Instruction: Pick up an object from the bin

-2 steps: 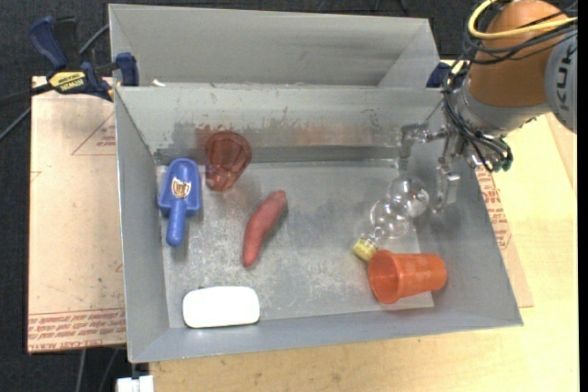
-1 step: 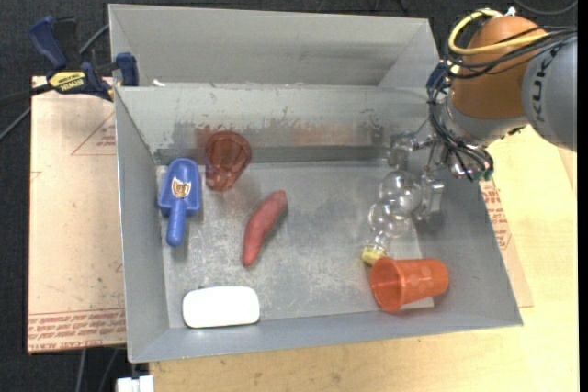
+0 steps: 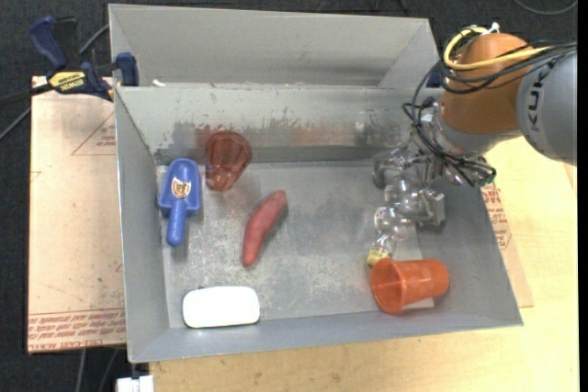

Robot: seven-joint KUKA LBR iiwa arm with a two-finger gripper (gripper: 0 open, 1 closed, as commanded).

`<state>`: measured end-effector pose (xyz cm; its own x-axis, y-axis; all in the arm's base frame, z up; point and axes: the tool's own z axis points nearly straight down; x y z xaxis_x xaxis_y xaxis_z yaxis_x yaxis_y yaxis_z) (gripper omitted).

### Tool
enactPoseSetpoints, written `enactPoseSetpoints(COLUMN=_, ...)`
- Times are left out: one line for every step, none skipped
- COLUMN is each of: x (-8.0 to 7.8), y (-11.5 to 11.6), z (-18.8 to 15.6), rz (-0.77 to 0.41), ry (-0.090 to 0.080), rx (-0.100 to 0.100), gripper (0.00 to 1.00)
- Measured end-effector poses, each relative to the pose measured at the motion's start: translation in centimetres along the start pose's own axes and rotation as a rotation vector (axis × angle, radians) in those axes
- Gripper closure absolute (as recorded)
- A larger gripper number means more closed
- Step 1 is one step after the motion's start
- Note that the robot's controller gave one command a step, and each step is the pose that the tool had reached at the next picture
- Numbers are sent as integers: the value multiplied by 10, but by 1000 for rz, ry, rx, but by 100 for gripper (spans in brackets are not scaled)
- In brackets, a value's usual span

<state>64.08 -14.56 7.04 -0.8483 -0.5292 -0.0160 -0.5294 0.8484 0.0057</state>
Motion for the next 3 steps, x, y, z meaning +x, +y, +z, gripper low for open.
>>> enactPoseSetpoints(x=0, y=-5, z=-1, rz=64, ry=-1, rx=6, gripper=100)
enactPoseSetpoints(x=0, y=-6, z=-1, rz=75, ry=-1, rx=7, gripper=100)
enactPoseSetpoints(x=-1, y=-6, z=-1, rz=87, ry=0, rx=7, gripper=100)
